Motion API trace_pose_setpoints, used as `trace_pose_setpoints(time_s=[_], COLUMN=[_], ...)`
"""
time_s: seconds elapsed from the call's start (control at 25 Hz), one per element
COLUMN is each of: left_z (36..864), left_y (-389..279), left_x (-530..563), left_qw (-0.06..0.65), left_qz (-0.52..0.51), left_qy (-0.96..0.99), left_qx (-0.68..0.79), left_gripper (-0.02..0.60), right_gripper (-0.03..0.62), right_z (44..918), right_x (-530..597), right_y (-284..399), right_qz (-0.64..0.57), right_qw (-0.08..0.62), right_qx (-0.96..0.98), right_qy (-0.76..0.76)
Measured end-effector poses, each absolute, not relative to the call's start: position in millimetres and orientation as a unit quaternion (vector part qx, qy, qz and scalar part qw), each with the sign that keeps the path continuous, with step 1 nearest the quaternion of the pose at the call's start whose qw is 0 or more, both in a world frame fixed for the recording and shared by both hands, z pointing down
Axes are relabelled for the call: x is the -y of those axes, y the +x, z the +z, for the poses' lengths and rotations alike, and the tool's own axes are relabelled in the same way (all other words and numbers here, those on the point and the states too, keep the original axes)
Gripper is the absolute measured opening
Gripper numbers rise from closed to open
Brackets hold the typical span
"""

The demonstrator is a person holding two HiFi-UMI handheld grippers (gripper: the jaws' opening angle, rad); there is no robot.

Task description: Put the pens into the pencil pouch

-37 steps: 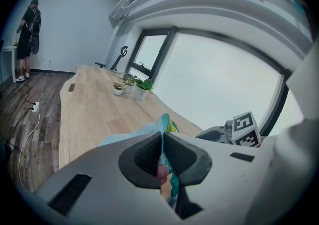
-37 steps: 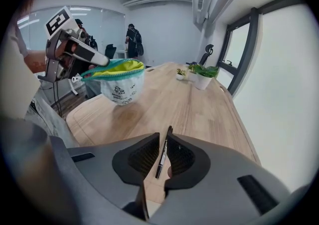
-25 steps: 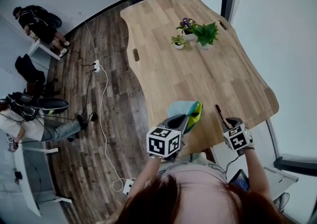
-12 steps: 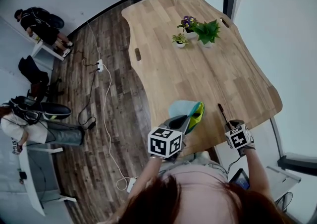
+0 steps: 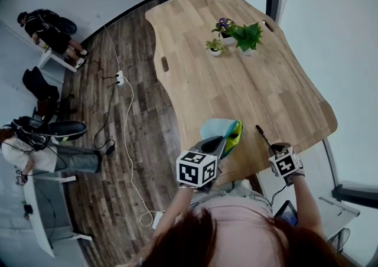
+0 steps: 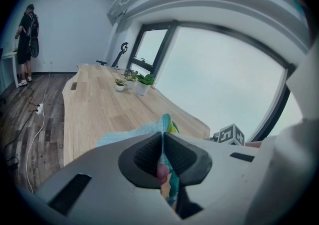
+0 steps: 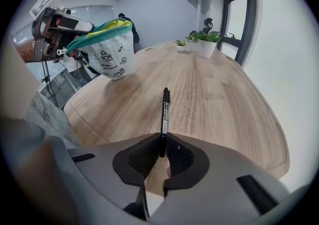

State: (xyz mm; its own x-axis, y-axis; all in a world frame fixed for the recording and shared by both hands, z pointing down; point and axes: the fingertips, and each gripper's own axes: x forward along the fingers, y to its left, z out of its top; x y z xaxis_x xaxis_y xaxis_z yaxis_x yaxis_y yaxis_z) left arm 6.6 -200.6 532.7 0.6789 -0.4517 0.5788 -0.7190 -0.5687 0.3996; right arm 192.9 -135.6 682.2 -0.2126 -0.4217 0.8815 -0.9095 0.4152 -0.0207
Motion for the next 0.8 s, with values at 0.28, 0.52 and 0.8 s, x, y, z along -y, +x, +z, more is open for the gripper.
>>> trace_pose_setpoints(time_s=[0.28, 0.52, 0.8], left_z=[533, 531, 530], left_y=[1, -1, -7], left_x=[200, 202, 205], left_qw=[0.317, 0.316, 0.318], left_qz=[0.206, 0.2, 0.191], left_qy=[0.858, 0.858, 0.857], left_qx=[0.347, 0.351, 0.357], left_gripper=[0.015, 0.015, 0.015], right_gripper=[0.032, 0.032, 0.032], right_z=[664, 638, 609], right_x=[143, 152, 159], right_y=[194, 191, 185], right_qz=[0.251, 0.225, 0.196], right_qw=[0.422, 0.41, 0.401], right_qx=[0.732, 0.739, 0.748], right_qy=[0.473, 0.486, 0.492])
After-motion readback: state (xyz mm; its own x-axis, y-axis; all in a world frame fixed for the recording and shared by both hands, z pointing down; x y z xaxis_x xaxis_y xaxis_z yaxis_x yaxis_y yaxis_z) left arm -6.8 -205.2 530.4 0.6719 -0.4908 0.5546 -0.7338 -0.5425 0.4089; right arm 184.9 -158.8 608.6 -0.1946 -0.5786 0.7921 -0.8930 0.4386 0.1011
